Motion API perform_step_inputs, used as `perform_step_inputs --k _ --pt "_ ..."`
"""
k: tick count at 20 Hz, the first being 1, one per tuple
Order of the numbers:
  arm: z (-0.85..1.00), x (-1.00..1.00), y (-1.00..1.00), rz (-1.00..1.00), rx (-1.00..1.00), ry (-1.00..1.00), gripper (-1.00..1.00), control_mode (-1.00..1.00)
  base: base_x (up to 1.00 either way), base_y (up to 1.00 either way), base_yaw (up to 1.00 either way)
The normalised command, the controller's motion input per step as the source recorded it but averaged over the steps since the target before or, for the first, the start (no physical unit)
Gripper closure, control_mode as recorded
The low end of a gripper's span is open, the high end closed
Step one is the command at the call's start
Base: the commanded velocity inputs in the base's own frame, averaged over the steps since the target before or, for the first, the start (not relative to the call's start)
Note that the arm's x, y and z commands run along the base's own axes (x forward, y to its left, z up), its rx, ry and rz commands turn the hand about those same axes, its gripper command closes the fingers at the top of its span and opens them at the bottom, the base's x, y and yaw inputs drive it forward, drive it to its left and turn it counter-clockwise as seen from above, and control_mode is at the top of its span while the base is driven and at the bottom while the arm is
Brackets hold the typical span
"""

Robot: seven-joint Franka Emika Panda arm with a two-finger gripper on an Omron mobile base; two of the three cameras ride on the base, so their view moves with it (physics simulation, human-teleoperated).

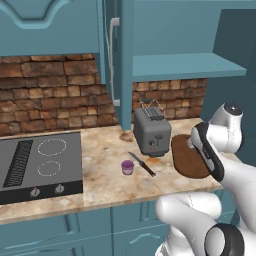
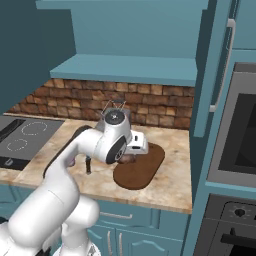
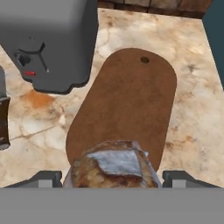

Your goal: Pick the bread, place it on the cutting board, pick the jam, place it on the counter, and close the cabinet.

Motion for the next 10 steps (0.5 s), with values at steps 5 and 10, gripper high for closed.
perform_step_inputs --k 5,10 --pt "-0.2 0.27 0.0 0.0 0.0 0.0 1.0 -1.0 0.0 0.0 0.0" --pt "-0.17 0.26 0.0 0.0 0.0 0.0 1.0 -1.0 0.0 0.0 0.0"
